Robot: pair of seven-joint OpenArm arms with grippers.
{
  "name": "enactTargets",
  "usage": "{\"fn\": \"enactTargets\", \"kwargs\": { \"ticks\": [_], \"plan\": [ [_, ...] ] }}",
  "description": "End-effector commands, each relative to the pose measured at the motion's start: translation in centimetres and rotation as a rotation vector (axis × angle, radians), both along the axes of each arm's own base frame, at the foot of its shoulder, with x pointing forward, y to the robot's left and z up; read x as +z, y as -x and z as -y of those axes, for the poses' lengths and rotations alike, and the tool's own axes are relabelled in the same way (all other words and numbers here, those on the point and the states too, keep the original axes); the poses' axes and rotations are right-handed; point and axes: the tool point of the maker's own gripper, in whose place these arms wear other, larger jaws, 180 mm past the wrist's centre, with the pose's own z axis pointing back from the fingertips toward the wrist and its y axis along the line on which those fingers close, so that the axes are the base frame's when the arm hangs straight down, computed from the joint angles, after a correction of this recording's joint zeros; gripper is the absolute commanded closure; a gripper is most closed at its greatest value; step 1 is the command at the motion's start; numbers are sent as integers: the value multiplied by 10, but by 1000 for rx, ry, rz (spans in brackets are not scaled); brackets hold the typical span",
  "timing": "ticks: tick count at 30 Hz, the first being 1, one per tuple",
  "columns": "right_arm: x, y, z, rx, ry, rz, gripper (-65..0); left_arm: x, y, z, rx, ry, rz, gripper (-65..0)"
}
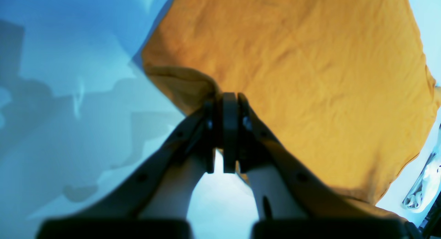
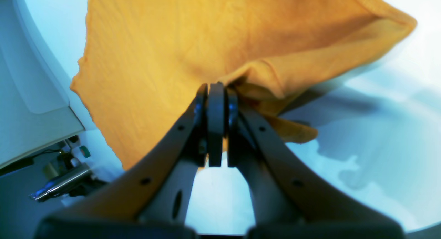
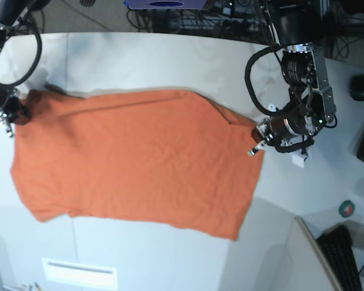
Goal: Layout the t-shirt on the table in an organized manner, then fold the t-shirt properly
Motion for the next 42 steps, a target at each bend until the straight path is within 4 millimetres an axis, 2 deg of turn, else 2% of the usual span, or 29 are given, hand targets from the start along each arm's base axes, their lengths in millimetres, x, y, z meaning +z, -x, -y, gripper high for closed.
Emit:
{"fn": "enactTargets", "kwargs": {
  "ticks": [1,6,12,15,19,23,38,42],
  "plan": [
    [10,-14,5,10,10,36,0,11,-14,-4,3,-9,45,0],
    [-3,-28,0,24,-31,8,0,11,-23,-3,9,1,47,0],
    [2,-47,12,6,-30,27,0,12,-37,-3,19,14,53,0],
    [0,-51,24,-24,-8,31,0,4,-42,-11,58,-10,72,0],
    [-9,-52,29,-41,-22,6,0,-12,-38,-16,115,-23,41,0],
    [-7,-57,31,-45,-28,12,0,-17,-41,-16,126,-18,27,0],
    [9,-84,50,-45,92,39,0,2,-68,-17,133,-19,91,0],
    [2,-90,38,0,102,22,0,9,-78,-17,134,-21,111,0]
  ]
}}
